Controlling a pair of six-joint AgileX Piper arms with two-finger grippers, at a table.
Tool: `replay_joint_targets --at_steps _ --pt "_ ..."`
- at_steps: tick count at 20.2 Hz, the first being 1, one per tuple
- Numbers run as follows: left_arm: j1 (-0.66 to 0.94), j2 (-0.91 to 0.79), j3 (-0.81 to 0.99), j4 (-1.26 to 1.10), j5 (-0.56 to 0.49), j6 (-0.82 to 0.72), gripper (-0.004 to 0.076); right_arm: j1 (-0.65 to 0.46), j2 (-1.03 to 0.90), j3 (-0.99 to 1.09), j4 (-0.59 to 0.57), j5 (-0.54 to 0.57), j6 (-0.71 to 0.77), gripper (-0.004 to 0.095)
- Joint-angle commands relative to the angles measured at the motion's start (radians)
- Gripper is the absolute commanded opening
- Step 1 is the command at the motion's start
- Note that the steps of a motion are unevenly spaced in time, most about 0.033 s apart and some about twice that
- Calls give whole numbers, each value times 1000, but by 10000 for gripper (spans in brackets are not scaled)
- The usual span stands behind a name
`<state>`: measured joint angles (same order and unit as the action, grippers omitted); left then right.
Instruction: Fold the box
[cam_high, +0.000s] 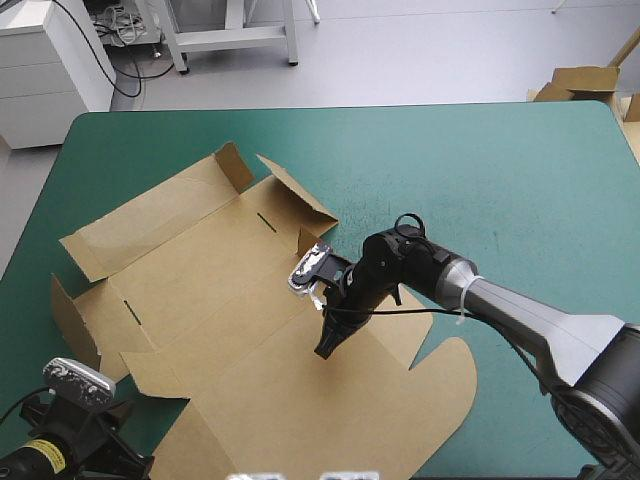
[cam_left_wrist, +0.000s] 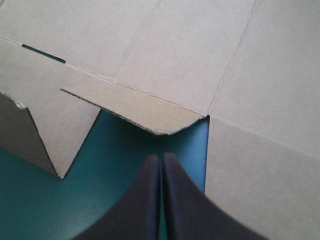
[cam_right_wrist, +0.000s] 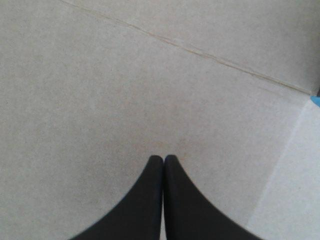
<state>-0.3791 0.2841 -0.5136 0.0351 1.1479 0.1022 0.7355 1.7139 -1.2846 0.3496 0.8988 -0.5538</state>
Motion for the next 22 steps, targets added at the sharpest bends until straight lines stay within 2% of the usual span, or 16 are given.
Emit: replay_joint_targets --at_steps 1,10,15,20,22 --pt "-3 11 -25 -5 -56 -7 -8 0 -43 -29 22 -14 -6 -21" --pt "-3 11 -25 -5 -56 -7 -8 0 -43 -29 22 -14 -1 -21" --pt "-3 11 -25 -5 -56 -7 -8 0 -43 -29 15 -21 76 -21" --pt "-3 11 -25 -5 -56 -7 -8 -2 -43 -33 3 -7 82 -21" --pt "-3 11 -25 -5 -56 -7 -8 -8 -43 -47 -21 13 157 -21"
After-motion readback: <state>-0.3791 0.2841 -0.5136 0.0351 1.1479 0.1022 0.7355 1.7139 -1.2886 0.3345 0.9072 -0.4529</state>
